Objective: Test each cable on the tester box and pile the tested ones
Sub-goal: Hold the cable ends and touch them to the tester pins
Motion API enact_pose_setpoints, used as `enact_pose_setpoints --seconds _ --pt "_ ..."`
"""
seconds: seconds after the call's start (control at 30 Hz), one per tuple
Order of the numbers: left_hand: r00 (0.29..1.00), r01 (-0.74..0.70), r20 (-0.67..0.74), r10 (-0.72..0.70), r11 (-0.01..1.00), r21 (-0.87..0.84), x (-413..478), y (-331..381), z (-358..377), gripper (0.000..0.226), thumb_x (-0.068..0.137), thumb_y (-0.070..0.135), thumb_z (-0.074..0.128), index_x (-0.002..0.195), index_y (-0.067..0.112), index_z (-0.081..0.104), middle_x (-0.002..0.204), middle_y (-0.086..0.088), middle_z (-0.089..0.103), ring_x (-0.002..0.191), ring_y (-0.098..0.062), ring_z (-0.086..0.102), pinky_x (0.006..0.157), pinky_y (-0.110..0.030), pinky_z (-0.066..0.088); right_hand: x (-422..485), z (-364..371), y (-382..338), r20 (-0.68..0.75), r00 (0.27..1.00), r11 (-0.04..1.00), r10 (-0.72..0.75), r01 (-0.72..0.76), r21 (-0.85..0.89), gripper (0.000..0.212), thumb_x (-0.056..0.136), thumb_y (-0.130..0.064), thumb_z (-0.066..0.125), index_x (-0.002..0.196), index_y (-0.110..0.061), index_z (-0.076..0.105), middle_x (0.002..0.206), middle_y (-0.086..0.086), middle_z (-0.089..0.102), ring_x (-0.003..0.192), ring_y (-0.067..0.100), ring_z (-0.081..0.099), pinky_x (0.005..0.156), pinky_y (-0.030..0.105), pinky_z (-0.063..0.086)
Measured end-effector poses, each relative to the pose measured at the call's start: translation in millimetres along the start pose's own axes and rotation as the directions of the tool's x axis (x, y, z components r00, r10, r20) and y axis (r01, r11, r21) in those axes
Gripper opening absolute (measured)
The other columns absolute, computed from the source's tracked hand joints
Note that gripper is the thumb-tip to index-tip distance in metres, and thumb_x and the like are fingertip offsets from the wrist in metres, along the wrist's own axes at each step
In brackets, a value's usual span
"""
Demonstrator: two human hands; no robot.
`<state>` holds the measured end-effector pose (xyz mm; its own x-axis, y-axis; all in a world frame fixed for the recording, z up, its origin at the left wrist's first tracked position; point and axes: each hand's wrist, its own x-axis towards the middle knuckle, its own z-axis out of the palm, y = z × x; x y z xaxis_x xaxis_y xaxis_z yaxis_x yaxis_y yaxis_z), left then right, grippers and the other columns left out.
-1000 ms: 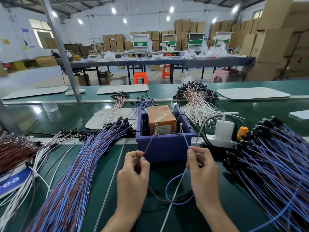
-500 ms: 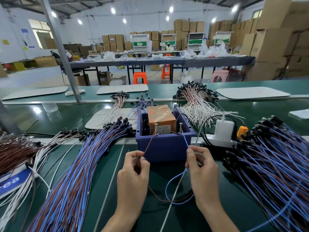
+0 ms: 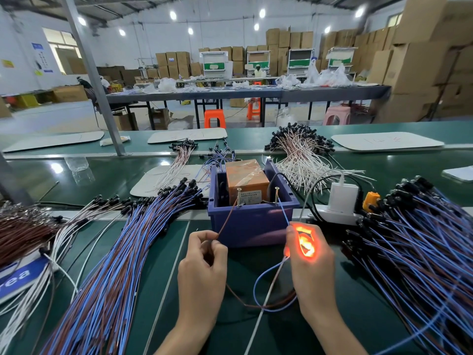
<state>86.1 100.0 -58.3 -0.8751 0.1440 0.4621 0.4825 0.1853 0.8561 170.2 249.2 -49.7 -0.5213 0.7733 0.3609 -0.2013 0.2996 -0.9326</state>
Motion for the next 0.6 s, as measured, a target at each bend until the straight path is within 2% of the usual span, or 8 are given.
enact_pose_setpoints --seconds 0.1,0.23,0.43,0.53,0.6 --pt "1.0 -0.002 0.005 0.002 1.0 -0.006 0 -1 0 0.023 0.095 0.017 0.058 0.092 0.039 0.053 0.059 0.006 0.058 0.045 -0.006 0.043 0.041 -0.021 0.034 -1 1 -1 -0.007 1.0 1.0 0.0 0.0 0.002 0.007 0.098 -0.034 0.061 0.093 -0.038 0.065 0.08 -0.012 0.07 0.074 0.006 0.067 0.061 0.012 0.049" --pt "1.0 0.003 -0.011 -0.003 1.0 -0.024 0 2 0 0.023 0.096 0.019 0.055 0.091 0.041 0.052 0.059 0.008 0.058 0.044 -0.006 0.042 0.041 -0.019 0.033 0 2 -3 -0.018 1.0 1.0 -0.012 0.012 0.012 0.014 0.098 -0.032 0.061 0.093 -0.046 0.062 0.074 -0.008 0.068 0.064 0.005 0.064 0.058 0.009 0.045" --pt "0.999 0.021 -0.036 -0.024 0.997 -0.072 -1 8 -2 0.02 0.099 0.025 0.05 0.092 0.044 0.049 0.057 0.014 0.057 0.044 -0.004 0.04 0.042 -0.019 0.033 -1 -1 -7 0.016 1.0 0.999 0.003 -0.003 0.05 0.016 0.099 -0.029 0.06 0.091 -0.043 0.062 0.07 -0.003 0.067 0.06 0.004 0.06 0.058 0.012 0.046" --pt "0.999 0.037 -0.032 -0.039 0.996 -0.085 -3 10 -3 0.019 0.1 0.026 0.049 0.094 0.044 0.048 0.059 0.014 0.057 0.046 -0.005 0.042 0.043 -0.022 0.035 -4 -3 -14 0.022 0.999 0.998 0.032 -0.033 0.05 0.019 0.102 -0.031 0.055 0.092 -0.044 0.064 0.074 -0.003 0.071 0.052 0.001 0.05 0.052 0.011 0.04" --pt "0.998 0.049 -0.029 -0.052 0.995 -0.087 -4 11 -5 0.019 0.099 0.026 0.048 0.095 0.045 0.048 0.059 0.014 0.058 0.046 -0.005 0.042 0.042 -0.022 0.035 -7 -5 -21 0.061 0.996 0.994 0.063 -0.068 0.085 0.026 0.106 -0.038 0.044 0.097 -0.044 0.068 0.087 -0.006 0.075 0.048 0.002 0.042 0.051 0.016 0.037"
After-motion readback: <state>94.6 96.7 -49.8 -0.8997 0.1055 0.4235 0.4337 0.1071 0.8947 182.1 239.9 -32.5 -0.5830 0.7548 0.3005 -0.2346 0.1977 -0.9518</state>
